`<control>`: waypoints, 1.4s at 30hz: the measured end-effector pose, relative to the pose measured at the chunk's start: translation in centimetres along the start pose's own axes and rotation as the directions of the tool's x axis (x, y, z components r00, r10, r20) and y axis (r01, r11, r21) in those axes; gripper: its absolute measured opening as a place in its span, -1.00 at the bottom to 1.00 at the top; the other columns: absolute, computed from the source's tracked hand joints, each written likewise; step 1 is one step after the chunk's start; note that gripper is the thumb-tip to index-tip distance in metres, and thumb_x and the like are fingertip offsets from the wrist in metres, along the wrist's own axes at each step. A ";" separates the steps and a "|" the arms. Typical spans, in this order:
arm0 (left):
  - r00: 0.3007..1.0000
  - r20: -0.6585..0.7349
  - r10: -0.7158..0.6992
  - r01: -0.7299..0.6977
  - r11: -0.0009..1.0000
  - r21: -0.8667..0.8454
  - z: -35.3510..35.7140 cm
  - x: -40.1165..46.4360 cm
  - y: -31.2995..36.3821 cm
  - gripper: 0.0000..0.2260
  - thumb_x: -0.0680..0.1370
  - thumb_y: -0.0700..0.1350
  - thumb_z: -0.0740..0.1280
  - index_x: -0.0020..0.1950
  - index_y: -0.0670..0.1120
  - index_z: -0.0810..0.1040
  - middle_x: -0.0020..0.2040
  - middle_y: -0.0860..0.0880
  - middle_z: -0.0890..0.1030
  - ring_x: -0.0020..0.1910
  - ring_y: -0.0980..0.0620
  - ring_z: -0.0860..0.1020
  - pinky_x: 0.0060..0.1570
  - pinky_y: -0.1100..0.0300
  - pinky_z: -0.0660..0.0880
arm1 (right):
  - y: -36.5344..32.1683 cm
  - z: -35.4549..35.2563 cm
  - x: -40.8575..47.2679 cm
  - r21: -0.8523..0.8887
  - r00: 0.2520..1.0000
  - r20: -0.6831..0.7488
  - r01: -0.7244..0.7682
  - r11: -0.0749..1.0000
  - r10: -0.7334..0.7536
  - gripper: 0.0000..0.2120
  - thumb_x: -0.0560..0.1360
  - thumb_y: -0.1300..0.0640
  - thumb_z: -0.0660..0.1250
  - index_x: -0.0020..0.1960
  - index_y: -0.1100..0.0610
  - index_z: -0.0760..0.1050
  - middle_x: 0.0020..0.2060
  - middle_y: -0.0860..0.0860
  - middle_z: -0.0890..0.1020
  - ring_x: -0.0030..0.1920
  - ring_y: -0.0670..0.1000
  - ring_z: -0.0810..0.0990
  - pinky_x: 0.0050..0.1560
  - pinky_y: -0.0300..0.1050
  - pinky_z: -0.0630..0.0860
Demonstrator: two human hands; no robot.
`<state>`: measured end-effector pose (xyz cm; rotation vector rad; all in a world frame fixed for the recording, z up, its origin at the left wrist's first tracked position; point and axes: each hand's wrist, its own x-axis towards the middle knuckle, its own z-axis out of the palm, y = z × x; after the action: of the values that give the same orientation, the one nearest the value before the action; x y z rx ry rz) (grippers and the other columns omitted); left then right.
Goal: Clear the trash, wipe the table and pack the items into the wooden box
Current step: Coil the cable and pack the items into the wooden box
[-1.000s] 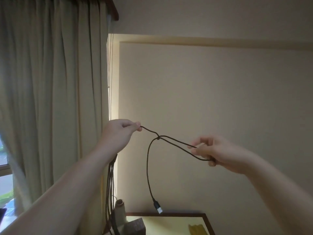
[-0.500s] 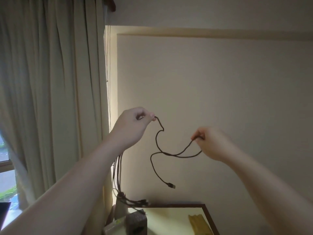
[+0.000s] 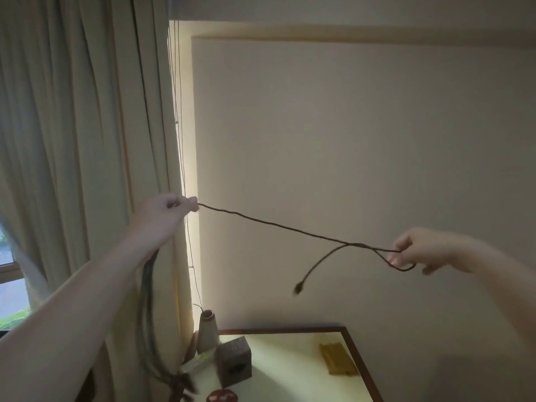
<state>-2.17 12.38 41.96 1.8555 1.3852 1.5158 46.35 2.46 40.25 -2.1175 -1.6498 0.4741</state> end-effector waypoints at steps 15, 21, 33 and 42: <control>1.000 0.025 0.018 -0.021 0.992 0.122 2.7 -0.8 0.2 -0.74 0.66 0.13 0.33 -0.03 -0.01 0.69 -0.30 0.00 0.51 -0.43 -0.02 0.35 -0.38 0.16 0.22 | 9.2 4.8 6.5 0.266 0.744 -0.606 -0.143 0.953 0.281 -0.58 0.57 -0.28 0.33 0.22 0.01 0.48 0.23 0.15 0.49 0.35 0.26 0.44 0.30 0.17 0.48; 0.999 0.011 -0.047 0.046 0.997 0.064 3.4 -1.0 -1.4 -0.76 0.65 0.15 0.31 -0.09 0.07 0.63 -0.29 0.02 0.49 -0.40 -0.03 0.39 -0.34 0.12 0.27 | 8.2 9.5 5.0 0.865 0.868 -0.189 -0.074 0.496 0.459 -0.63 0.65 -0.07 0.34 -0.24 0.11 0.60 0.00 0.22 0.71 -0.05 0.19 0.66 0.05 0.06 0.50; 0.746 0.666 0.024 -0.040 0.999 0.008 12.7 -9.5 1.9 -0.46 0.48 0.54 0.20 0.39 0.36 0.38 0.38 0.15 0.47 0.21 0.12 0.49 0.18 0.03 0.44 | -12.5 12.9 -2.8 0.795 0.996 -0.084 0.052 0.605 0.025 -0.93 0.56 0.11 0.41 -0.10 0.08 0.58 -0.44 -0.02 0.35 -0.49 -0.04 0.33 -0.45 -0.16 0.47; 0.685 0.729 0.007 -0.094 0.992 0.079 15.8 -13.3 0.2 -0.57 0.39 0.53 0.37 0.10 0.30 0.63 0.35 0.10 0.44 0.36 0.03 0.43 0.42 -0.08 0.38 | -15.6 9.8 -3.6 0.707 0.991 -0.130 0.104 0.699 -0.016 -0.48 0.36 -0.40 0.45 -0.30 -0.01 0.31 -0.50 -0.09 0.32 -0.55 -0.03 0.16 -0.47 -0.14 0.11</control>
<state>12.85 5.49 29.54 2.2152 1.0239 0.5539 27.59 3.41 39.92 -1.4608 -1.1785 0.8028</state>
